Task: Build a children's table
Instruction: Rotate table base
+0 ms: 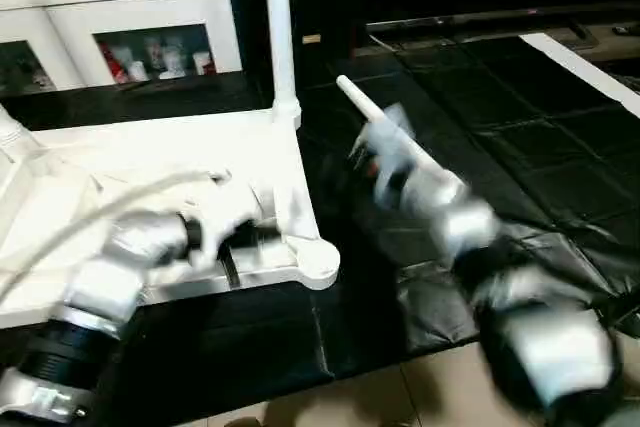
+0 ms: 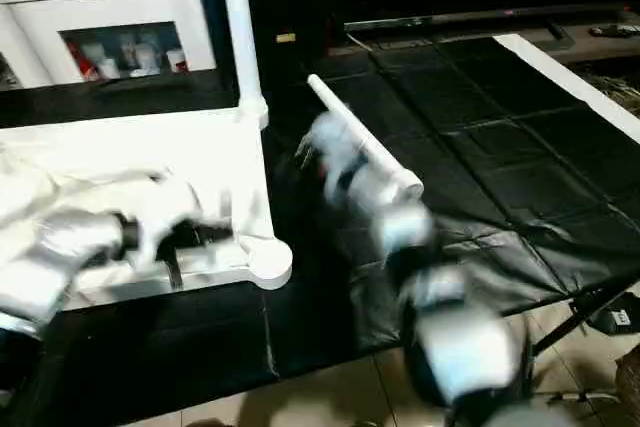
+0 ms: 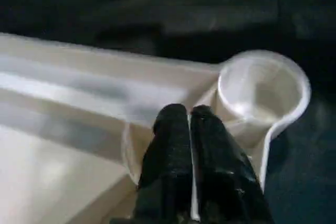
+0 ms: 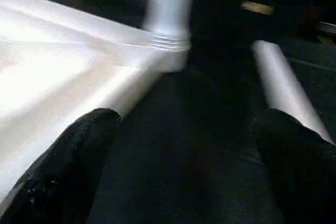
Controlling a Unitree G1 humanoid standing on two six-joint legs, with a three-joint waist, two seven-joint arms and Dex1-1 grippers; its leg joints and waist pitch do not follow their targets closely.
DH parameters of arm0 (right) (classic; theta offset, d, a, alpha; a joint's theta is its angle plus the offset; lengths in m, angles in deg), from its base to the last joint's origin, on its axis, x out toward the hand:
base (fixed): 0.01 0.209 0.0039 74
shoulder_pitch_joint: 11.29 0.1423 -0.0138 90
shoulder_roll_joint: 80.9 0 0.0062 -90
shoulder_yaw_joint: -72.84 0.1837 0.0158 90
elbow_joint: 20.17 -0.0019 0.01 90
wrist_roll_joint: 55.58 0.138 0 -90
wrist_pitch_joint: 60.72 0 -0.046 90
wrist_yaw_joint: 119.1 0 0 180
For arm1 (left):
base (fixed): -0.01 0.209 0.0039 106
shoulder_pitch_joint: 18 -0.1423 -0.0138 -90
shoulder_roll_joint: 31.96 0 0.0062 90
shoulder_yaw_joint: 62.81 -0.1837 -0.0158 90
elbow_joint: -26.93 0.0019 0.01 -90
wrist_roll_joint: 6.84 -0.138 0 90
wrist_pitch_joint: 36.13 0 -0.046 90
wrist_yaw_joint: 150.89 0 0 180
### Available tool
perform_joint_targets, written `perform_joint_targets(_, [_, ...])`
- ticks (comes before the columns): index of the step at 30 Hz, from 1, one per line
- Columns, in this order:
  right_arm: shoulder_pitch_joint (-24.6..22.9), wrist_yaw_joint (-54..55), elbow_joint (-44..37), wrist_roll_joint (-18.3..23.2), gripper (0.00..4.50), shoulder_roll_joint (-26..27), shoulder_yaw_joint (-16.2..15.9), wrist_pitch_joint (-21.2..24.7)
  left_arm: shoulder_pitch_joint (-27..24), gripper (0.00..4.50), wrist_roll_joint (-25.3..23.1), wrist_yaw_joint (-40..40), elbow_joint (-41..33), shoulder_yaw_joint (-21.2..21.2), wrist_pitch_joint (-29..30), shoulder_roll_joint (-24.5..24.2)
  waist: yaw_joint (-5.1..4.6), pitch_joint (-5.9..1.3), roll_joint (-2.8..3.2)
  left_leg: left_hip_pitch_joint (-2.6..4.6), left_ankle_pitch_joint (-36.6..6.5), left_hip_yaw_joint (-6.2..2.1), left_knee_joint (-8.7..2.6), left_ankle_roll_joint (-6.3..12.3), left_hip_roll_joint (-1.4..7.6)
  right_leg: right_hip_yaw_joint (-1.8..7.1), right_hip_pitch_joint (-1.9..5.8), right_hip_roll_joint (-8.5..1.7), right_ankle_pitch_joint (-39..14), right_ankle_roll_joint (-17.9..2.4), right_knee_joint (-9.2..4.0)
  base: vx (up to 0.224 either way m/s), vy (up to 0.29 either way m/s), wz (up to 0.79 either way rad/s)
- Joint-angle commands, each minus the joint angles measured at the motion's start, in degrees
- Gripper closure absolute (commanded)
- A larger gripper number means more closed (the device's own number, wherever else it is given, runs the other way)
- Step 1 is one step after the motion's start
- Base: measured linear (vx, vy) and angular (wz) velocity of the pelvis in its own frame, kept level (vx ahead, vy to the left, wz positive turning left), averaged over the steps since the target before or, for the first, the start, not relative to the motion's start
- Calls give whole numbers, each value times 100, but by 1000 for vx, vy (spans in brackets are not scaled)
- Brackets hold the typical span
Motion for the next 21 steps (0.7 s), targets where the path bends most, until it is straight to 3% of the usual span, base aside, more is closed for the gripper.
perform_joint_targets(1, [73,150,255,-62,0,-51,76,42,-90,380,107,43,-203,145,120,-112,5,-421,109,23,-1307,-9,-353,-51,72,315,323,-345,-930,-1306,-379,0,0,0])
perform_joint_targets(2, [193,274,442,-95,0,-120,85,59,-222,380,153,63,-392,211,194,-200,6,-429,18,-3,-1232,-13,-362,-32,80,314,351,-358,-892,-1296,-370,0,0,0])
perform_joint_targets(3, [193,274,442,-95,0,-120,85,59,-222,370,153,63,-392,211,194,-200,6,-421,55,-32,-1156,-22,-365,-3,78,307,354,-362,-913,-1293,-361,0,0,0])
perform_joint_targets(4, [376,462,735,-120,0,-228,126,114,-480,366,233,100,-750,333,346,-354,20,-438,-32,-14,-1098,-8,-357,17,90,312,349,-378,-928,-1282,-369,0,0,0])
perform_joint_targets(5, [376,462,735,-120,0,-228,126,114,-480,354,233,100,-750,333,346,-354,15,-456,-12,-57,-974,-34,-351,10,96,315,389,-401,-821,-1327,-302,0,0,0])
perform_joint_targets(6, [406,495,790,-131,0,-250,134,131,-542,354,253,106,-833,362,381,-384,25,-422,21,-23,-1028,1,-342,57,87,310,314,-366,-958,-1289,-371,0,0,0])
perform_joint_targets(7, [469,567,906,-154,0,-296,149,166,-674,354,297,120,-1009,422,455,-447,34,-439,-45,-11,-993,13,-334,62,95,320,321,-380,-910,-1308,-354,0,0,0])
perform_joint_targets(8, [511,620,994,-176,0,-333,165,199,-815,332,342,128,-1190,483,522,-505,48,-452,-38,-53,-861,-5,-332,97,92,318,346,-383,-796,-1341,-305,0,0,0])
perform_joint_targets(9, [567,714,1117,-255,0,-374,153,241,-1012,332,385,124,-1423,557,621,-588,61,-435,-85,-58,-810,16,-324,158,91,310,315,-362,-788,-1295,-326,0,0,0])
perform_joint_targets(12, [618,833,1265,-329,0,-392,141,309,-1403,300,473,128,-1836,728,809,-733,94,-427,-84,-99,-753,2,-322,181,103,306,317,-380,-825,-1262,-289,0,0,0])
perform_joint_targets(14, [673,903,1396,-334,0,-386,168,322,-1596,293,575,101,-2074,820,965,-833,108,-418,-62,-60,-904,17,-321,145,102,311,273,-366,-967,-1239,-309,0,0,0])
perform_joint_targets(15, [684,941,1449,-332,0,-381,185,342,-1739,293,625,101,-2230,910,1043,-907,128,-403,-126,-55,-1002,26,-331,141,106,314,261,-360,-1030,-1223,-330,0,0,0])
perform_joint_targets(18, [695,1058,1533,-348,0,-372,215,372,-2067,273,687,107,-2555,1142,1199,-1062,176,-391,-110,-60,-1134,-1,-352,63,123,317,254,-382,-1185,-1131,-319,0,0,0])
perform_joint_targets(21, [715,1167,1611,-333,0,-362,294,423,-2358,254,766,88,-2870,1352,1404,-1193,200,-378,-114,-16,-1354,3,-365,-3,112,318,215,-360,-1318,-1066,-343,0,0,0])
